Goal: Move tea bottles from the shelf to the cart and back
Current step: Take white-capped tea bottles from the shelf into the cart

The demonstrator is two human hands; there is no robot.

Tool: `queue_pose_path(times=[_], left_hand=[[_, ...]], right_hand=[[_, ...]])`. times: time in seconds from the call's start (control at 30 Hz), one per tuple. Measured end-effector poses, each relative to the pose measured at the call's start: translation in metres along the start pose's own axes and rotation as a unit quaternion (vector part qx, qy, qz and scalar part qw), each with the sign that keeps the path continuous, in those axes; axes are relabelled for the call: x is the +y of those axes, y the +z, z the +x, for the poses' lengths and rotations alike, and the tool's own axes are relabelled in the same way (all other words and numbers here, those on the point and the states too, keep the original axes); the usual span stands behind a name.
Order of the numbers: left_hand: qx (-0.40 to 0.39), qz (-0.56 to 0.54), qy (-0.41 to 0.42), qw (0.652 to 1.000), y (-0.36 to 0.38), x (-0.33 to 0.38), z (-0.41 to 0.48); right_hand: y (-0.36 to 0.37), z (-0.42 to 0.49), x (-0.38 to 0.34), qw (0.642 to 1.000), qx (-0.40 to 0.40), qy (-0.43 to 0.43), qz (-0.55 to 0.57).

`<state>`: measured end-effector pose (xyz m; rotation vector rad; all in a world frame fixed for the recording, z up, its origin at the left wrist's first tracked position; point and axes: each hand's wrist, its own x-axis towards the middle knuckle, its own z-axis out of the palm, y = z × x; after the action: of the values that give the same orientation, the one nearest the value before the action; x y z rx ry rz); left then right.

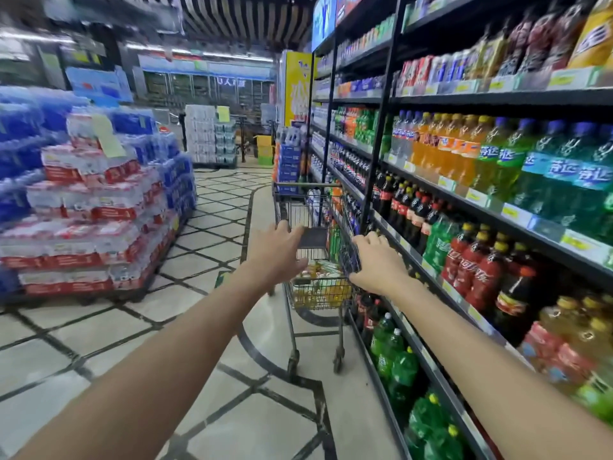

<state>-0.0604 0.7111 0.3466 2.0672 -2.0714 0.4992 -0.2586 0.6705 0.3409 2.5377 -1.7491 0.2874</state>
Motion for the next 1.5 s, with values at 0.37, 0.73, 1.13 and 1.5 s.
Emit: queue_pose_path(times=[0.37, 0.73, 1.13, 1.5], left_hand=[[-0.031, -0.011, 0.008, 0.999, 0.083, -0.021, 0.084], [-0.088, -0.01, 0.006, 0.996, 0.172, -0.034, 0.217], [-0.153, -0.038, -0.011, 0.987, 0.274, -0.053, 0.307], [-0.207, -0.077, 0.014, 0.975, 0.367, -0.103, 0.396]], right_hand=[[0.067, 0.104, 0.011, 0.999, -0.038, 0.015, 0.016], [0.123, 0.247, 0.052, 0.996, -0.062, 0.022, 0.061], [0.198, 0.361, 0.073, 0.99, -0.129, 0.021, 0.06], [0.265, 0.475, 0.054, 0.974, -0.213, 0.057, 0.049]])
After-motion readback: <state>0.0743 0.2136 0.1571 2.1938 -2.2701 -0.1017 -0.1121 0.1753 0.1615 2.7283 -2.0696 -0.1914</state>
